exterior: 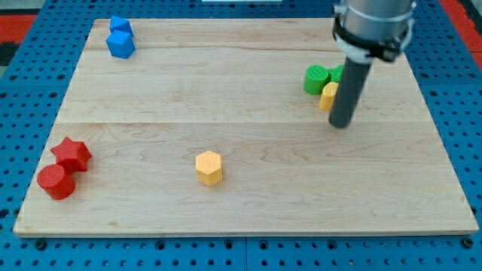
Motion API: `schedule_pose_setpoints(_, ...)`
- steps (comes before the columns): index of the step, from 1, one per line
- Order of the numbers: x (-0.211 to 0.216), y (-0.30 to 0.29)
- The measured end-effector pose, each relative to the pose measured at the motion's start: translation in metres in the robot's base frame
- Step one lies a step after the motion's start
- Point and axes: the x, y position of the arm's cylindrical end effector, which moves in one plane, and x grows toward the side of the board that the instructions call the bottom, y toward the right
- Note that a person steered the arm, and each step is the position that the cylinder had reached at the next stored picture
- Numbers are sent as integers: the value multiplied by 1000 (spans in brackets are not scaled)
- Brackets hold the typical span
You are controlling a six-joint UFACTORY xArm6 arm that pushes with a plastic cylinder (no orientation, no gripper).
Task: Place the yellow hexagon left to the yellow heart
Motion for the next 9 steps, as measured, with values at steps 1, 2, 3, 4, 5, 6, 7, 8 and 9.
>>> schedule_pose_setpoints(1,45,-8)
schedule_pose_setpoints(2,68,-53)
schedule_pose_setpoints(3,87,-106)
schedule_pose_setpoints(4,98,-167)
schedule_pose_setpoints(5,95,-225)
schedule_pose_setpoints(6,63,-227)
schedule_pose_setpoints(7,55,-206)
schedule_pose_setpoints(8,82,-203)
schedule_pose_setpoints(9,88,-182)
